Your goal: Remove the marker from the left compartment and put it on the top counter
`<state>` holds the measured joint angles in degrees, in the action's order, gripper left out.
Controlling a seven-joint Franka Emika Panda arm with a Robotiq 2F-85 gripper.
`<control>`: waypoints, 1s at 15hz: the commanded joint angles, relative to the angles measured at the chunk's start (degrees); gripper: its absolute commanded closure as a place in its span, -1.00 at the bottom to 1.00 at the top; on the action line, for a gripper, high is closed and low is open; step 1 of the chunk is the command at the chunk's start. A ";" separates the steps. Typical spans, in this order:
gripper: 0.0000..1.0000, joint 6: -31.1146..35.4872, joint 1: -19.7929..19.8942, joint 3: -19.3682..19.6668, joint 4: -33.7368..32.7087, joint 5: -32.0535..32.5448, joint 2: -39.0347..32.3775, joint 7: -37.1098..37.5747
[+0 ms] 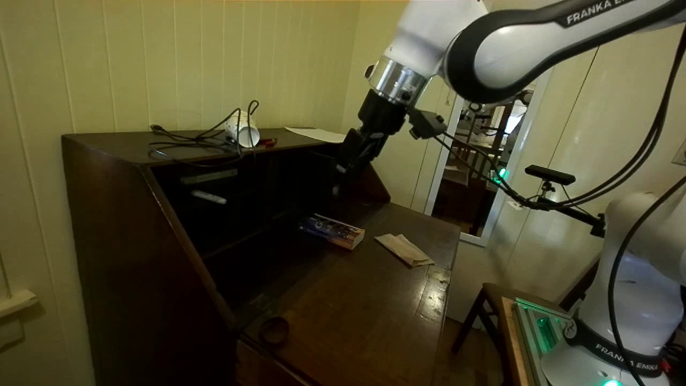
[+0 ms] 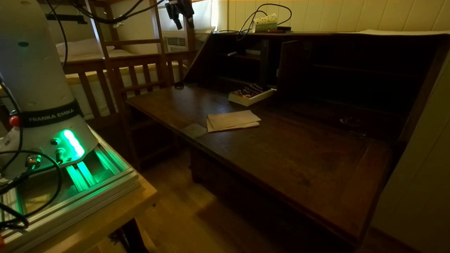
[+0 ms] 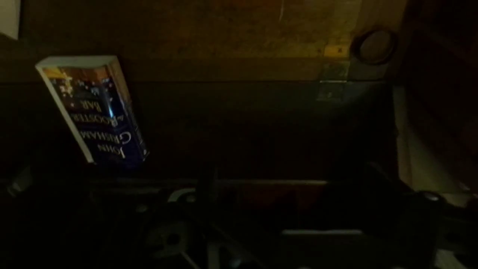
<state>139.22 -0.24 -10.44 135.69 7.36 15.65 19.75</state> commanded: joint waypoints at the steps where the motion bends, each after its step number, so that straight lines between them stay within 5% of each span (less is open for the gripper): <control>1: -1.00 1.54 0.08 0.01 -0.65 3.66 -1.74 2.09; 9: -1.00 4.22 0.62 0.17 -4.21 7.63 -8.39 4.99; 15: -1.00 14.77 -0.30 1.79 -7.63 7.72 -17.98 2.22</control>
<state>150.16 0.90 -10.30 131.58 14.67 3.50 23.23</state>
